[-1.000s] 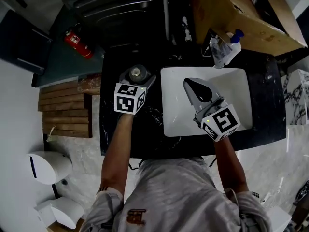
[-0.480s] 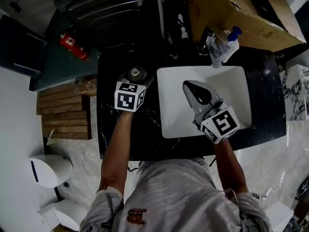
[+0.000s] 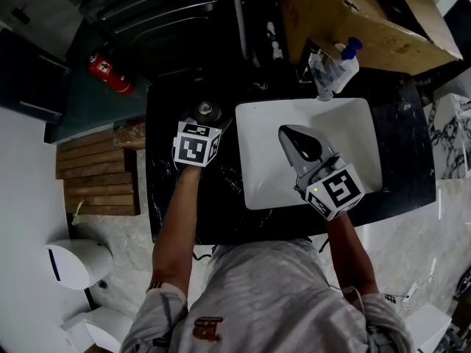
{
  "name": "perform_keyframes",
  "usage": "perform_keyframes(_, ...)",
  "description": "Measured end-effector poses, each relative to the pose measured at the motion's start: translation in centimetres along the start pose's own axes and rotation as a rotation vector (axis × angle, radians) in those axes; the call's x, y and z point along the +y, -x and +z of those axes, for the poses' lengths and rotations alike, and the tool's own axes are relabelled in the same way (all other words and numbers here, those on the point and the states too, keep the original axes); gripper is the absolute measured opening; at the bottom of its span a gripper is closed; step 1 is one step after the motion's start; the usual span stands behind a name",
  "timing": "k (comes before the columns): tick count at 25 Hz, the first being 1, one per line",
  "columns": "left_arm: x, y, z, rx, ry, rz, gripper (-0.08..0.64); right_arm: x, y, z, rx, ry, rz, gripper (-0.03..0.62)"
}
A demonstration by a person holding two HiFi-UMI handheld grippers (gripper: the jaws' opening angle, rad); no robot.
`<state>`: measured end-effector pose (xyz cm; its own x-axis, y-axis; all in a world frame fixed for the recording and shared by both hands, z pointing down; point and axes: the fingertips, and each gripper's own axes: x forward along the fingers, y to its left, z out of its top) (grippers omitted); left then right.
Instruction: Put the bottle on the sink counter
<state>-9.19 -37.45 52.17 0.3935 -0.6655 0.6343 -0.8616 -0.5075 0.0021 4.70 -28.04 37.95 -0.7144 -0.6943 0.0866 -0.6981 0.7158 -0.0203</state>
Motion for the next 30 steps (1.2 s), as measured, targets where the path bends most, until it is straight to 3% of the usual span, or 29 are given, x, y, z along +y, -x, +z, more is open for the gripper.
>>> perform_keyframes(6, 0.1, 0.2, -0.2, 0.005, -0.025, 0.013, 0.357, 0.1, 0.5, 0.1, -0.005, 0.000, -0.005, 0.000)
perform_keyframes(14, 0.3, 3.9, 1.7, -0.111, -0.024, 0.052, 0.377, 0.5, 0.4, 0.8, -0.022, 0.004, 0.009, 0.002)
perform_keyframes(20, -1.2, 9.2, 5.0, -0.272, -0.031, 0.057, 0.377, 1.4, 0.1, 2.2, -0.050, 0.016, 0.034, 0.001)
perform_keyframes(24, -3.4, 13.4, 7.8, -0.441, -0.025, 0.026, 0.367, 2.1, 0.1, 3.7, -0.081, 0.017, 0.051, 0.002)
perform_keyframes(26, -4.8, 15.6, 8.9, -0.528, -0.016, -0.006, 0.333, 2.6, 0.2, 4.6, -0.098, 0.018, 0.060, 0.002)
perform_keyframes(30, -7.8, 19.1, 10.6, -0.655, 0.006, -0.091, 0.198, 3.9, 0.4, 6.0, -0.127, 0.027, 0.080, 0.000)
